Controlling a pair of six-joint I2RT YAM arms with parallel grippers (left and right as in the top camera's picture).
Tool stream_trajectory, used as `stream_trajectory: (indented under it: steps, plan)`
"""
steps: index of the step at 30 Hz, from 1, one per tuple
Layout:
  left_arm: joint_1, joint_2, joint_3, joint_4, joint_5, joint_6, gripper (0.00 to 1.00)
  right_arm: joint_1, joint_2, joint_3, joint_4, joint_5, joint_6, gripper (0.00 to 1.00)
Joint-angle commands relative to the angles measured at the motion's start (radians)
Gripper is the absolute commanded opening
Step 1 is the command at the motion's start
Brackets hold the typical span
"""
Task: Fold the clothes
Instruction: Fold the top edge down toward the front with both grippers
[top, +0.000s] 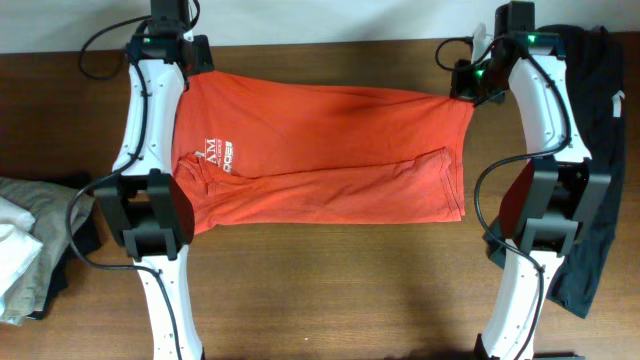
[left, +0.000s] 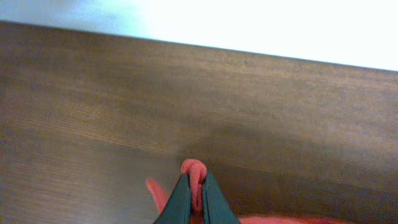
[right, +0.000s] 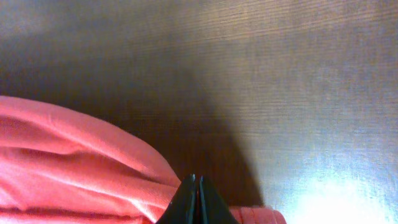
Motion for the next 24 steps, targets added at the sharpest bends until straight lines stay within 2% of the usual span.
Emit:
stream_trajectory:
  steps: [1, 8, 15, 20, 24]
  plan:
    - [0.003, 0.003, 0.068, -0.09, -0.011, 0.005, 0.01, -0.001, -0.037, 0.024, -0.047, 0.023, -0.016, 0.04]
    - [0.002, 0.003, 0.144, -0.332, 0.113, 0.005, 0.01, -0.001, -0.122, 0.028, -0.153, 0.027, -0.027, 0.04]
    - [-0.005, -0.032, 0.157, -0.421, 0.13, 0.006, 0.01, 0.001, -0.137, -0.047, -0.224, 0.027, -0.039, 0.04]
    - [-0.019, -0.042, 0.157, -0.43, 0.163, 0.006, 0.01, 0.001, -0.198, -0.198, -0.129, 0.024, -0.034, 0.05]
    - [-0.066, -0.094, 0.157, -0.406, 0.076, 0.006, 0.01, 0.021, -0.344, -0.334, -0.003, 0.111, -0.011, 0.04]
